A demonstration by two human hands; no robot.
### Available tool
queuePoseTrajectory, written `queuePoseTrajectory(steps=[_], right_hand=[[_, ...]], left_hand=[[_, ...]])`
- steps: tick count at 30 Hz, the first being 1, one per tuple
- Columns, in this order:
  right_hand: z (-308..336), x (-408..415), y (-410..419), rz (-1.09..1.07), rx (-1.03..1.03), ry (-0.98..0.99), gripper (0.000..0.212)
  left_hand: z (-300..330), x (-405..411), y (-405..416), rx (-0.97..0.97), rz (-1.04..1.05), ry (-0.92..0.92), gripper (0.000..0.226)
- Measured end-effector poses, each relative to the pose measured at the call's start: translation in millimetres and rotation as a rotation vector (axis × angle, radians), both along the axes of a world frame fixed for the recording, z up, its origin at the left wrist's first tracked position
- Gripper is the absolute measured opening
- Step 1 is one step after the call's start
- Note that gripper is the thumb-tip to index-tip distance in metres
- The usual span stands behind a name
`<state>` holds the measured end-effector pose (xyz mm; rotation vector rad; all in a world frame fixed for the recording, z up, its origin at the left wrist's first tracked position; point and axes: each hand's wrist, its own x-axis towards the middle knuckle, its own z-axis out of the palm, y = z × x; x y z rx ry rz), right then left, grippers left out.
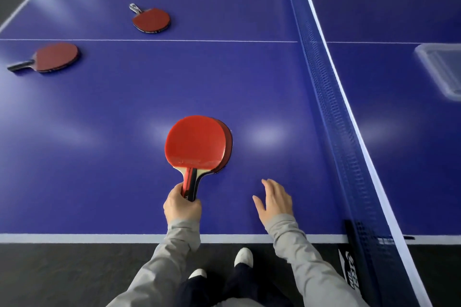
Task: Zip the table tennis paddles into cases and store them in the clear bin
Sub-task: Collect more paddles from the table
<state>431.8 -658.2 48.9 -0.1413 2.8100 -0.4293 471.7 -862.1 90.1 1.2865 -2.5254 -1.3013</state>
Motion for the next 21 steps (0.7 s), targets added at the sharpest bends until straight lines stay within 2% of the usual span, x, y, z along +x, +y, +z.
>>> queuePoseTrajectory(steps=[7, 15, 21], right_hand=[[14.7, 39.1, 0.5, -0.063, 0.135, -0.002, 0.056], [32.5, 130.1, -5.3, -0.251, 0.215, 0.005, 0.055], [46.3, 187.3, -1.1, -0.385, 0.242, -0.007, 0.057]], left_hand=[[14.8, 17.3, -7.9, 0.051, -0.154, 0.074, 0.017], [33.5, 55.9, -22.6, 0.071, -0.424, 0.124, 0.019], [48.2, 78.2, -3.9, 0.067, -0.614, 0.176, 0.020]])
